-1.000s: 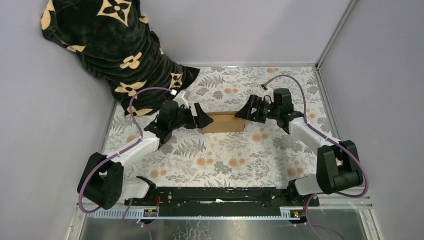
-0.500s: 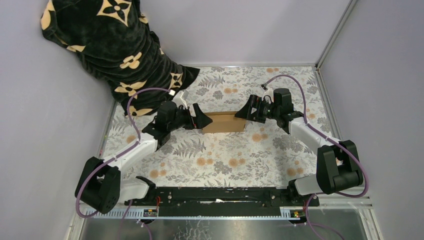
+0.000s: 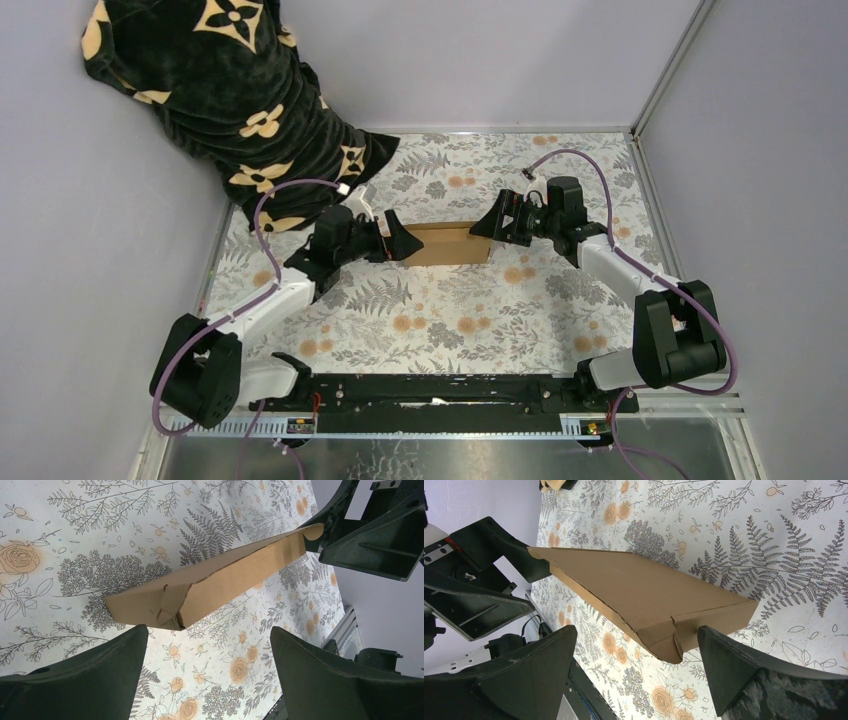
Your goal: Fold the paper box
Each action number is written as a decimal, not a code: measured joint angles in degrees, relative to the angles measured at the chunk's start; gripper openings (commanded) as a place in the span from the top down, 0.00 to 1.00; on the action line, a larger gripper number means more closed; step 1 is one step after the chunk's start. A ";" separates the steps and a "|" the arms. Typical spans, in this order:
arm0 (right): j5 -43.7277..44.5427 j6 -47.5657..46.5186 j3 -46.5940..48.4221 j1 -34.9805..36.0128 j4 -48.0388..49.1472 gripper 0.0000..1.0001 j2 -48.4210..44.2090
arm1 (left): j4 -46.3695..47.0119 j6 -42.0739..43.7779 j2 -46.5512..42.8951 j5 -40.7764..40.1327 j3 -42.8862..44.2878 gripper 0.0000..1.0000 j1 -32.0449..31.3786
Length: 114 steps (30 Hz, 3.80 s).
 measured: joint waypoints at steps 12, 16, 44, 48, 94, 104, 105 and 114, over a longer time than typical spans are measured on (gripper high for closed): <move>0.11 -0.44 0.02 -0.42 -1.05 0.00 -0.57 | 0.35 -0.11 1.84 0.04 0.00 0.01 0.00; 0.28 -0.96 0.02 -0.98 -2.29 0.00 -1.33 | -0.11 -0.04 1.33 -0.04 0.02 0.01 0.00; 15.28 -2.12 0.48 -7.34 -19.89 0.00 -30.34 | -17.64 -1.70 -25.46 -11.72 3.98 0.01 0.02; 19.17 0.63 0.50 -7.34 -23.08 0.00 -33.99 | -18.69 -3.23 -28.83 -11.37 4.00 0.01 0.02; 34.07 -25.18 3.34 8.37 -15.15 0.58 -16.65 | -0.94 16.09 -4.92 -19.02 8.15 0.87 -0.42; 29.31 -27.28 3.43 8.39 -12.26 0.60 -12.44 | -0.83 18.93 -2.93 -17.73 8.81 0.93 -1.31; 28.83 -27.41 3.43 8.41 -11.93 0.61 -12.44 | -0.83 19.19 -2.71 -17.62 8.81 0.93 -1.51; 25.97 -27.65 3.41 8.74 -11.41 0.61 -12.68 | -0.90 20.79 -2.25 -17.20 8.81 0.80 -3.17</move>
